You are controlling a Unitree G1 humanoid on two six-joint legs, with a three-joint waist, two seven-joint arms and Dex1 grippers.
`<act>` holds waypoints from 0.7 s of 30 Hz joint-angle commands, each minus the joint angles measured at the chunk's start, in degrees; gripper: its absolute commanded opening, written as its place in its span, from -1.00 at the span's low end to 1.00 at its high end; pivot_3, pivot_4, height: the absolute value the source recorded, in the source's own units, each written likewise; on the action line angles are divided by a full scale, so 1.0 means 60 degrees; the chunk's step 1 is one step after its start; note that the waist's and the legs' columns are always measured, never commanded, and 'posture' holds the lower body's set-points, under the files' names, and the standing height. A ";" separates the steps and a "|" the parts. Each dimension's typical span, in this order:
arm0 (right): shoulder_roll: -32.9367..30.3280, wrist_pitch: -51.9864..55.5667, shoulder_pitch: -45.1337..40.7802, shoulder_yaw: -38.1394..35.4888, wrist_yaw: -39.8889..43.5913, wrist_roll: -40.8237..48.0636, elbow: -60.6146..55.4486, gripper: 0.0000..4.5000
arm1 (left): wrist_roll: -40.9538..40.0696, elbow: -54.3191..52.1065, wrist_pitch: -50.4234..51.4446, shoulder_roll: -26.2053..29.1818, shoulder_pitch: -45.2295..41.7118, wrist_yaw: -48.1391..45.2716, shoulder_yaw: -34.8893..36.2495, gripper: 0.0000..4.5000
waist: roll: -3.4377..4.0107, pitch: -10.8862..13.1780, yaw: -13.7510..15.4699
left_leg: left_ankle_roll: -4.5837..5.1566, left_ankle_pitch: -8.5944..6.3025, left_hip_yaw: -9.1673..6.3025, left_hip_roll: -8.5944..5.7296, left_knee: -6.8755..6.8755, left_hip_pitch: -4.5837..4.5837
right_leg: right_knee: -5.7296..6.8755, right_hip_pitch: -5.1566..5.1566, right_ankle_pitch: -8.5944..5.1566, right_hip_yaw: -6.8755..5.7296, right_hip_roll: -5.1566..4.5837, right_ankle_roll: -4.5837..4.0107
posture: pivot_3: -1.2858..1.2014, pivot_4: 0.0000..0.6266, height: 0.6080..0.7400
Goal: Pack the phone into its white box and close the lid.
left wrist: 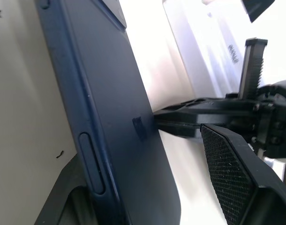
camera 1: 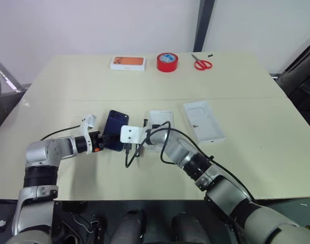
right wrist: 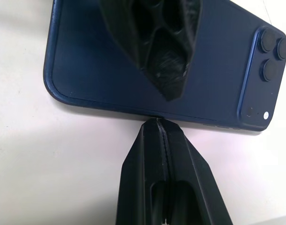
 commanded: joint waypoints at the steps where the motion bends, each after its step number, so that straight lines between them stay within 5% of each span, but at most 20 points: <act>1: -0.0034 -0.0036 0.0083 0.0058 0.0071 -0.0028 0.0092 -0.99 | -0.0090 0.0431 0.0387 0.0044 0.0089 0.0063 -0.0040 0.30 | 0.0000 0.0000 -0.0036 | -0.0001 0.0000 0.0000 0.0001 0.0000 0.0000 | 0.0000 0.0000 0.0000 0.0000 0.0000 0.0000 | 0.03 -0.52 0.91; 4: -0.0051 -0.0078 0.0083 0.0053 0.0039 -0.0049 0.0087 -0.99 | -0.0118 0.0394 0.0337 0.0123 0.0181 0.0095 0.0000 0.30 | 0.0000 0.0000 -0.0130 | -0.0001 0.0000 -0.0001 0.0002 -0.0005 0.0000 | 0.0000 -0.0001 0.0000 0.0000 0.0001 0.0000 | 0.03 -0.52 0.91; 7: -0.0048 -0.0099 0.0085 0.0049 0.0026 -0.0048 0.0099 -1.00 | -0.0184 0.0384 0.0421 0.0166 0.0240 0.0096 0.0095 -0.09 | -0.0001 0.0000 -0.0158 | -0.0003 0.0001 -0.0002 0.0007 -0.0010 0.0000 | 0.0000 -0.0005 0.0000 -0.0001 0.0003 0.0000 | 0.03 -0.52 0.91; 10: -0.0066 -0.0136 0.0095 0.0058 0.0027 -0.0064 0.0112 -1.00 | -0.0230 0.0361 0.0460 0.0150 0.0286 0.0177 0.0181 -0.73 | -0.0007 -0.0001 -0.0164 | -0.0003 0.0000 -0.0001 0.0007 -0.0013 -0.0001 | -0.0002 -0.0009 0.0000 0.0001 0.0003 0.0000 | 0.03 -0.52 0.91; 18: -0.0122 -0.0168 0.0066 -0.0176 -0.0028 0.0109 -0.0019 -1.00 | -0.0649 0.0479 0.0715 0.0076 0.0425 0.0459 0.0684 -0.73 | -0.0007 -0.0001 -0.0212 | -0.0004 0.0000 0.0000 0.0013 -0.0021 0.0000 | -0.0006 -0.0013 0.0000 0.0003 0.0007 0.0000 | 0.03 -0.52 0.91; 21: -0.0120 -0.0047 0.0115 -0.0358 0.0008 0.0292 -0.0229 -1.00 | -0.0864 0.0756 0.0805 -0.0087 0.0323 0.0762 0.1123 -0.99 | -0.0008 -0.0001 -0.0199 | -0.0004 0.0000 -0.0002 0.0014 -0.0023 0.0000 | -0.0005 -0.0012 0.0000 0.0001 0.0008 0.0000 | 0.03 -0.52 0.91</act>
